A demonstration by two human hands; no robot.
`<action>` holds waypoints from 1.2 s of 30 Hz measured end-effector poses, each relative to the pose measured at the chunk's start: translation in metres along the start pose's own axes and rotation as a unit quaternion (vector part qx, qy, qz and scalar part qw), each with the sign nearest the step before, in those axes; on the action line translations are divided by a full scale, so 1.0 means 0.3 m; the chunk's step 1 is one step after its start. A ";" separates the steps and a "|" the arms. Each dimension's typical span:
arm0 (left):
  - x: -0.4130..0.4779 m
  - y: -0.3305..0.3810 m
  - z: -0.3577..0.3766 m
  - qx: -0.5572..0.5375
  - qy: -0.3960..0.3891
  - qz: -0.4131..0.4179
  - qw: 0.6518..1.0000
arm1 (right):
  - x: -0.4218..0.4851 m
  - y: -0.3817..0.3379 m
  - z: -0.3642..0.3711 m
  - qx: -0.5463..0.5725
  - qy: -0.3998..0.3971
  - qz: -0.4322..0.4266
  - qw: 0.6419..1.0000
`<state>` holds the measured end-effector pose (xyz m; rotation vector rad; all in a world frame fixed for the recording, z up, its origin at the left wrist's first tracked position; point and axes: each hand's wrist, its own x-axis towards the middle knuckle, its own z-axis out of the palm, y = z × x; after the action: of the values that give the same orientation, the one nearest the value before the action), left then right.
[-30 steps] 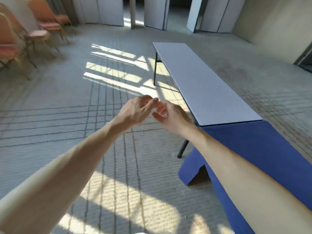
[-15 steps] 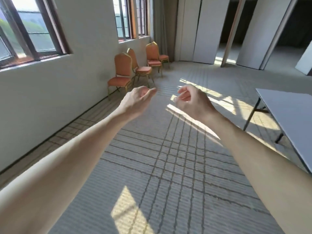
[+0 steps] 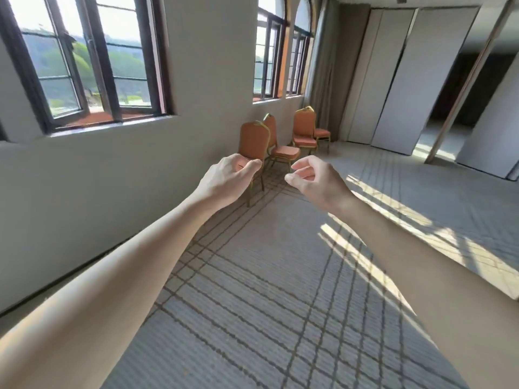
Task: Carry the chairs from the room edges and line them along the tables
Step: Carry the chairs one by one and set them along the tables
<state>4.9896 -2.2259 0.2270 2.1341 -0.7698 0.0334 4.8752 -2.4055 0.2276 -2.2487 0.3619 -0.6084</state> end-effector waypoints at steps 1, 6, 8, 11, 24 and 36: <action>0.103 -0.059 -0.005 -0.004 0.004 -0.001 1.000 | 0.100 0.011 0.054 -0.003 -0.004 -0.002 1.000; 0.494 -0.248 -0.007 -0.040 -0.029 -0.008 0.999 | 0.444 0.051 0.230 -0.006 -0.001 0.021 1.000; 0.662 -0.301 -0.019 -0.042 -0.036 -0.002 0.998 | 0.591 0.071 0.290 -0.009 0.007 0.037 0.999; 0.910 -0.380 -0.008 -0.057 -0.049 -0.016 0.997 | 0.807 0.110 0.354 -0.013 0.009 0.062 0.998; 1.898 -0.739 0.258 -0.012 -0.077 -0.019 0.997 | 1.824 0.561 0.557 -0.031 0.020 0.095 0.995; 2.914 -1.110 0.375 0.031 -0.054 -0.113 0.992 | 2.860 0.980 0.746 -0.028 -0.021 0.104 0.994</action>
<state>5.8499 -2.6052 0.1647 2.2850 -0.5897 -0.1819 5.6995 -2.8372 0.1445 -2.2359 0.5900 -0.4461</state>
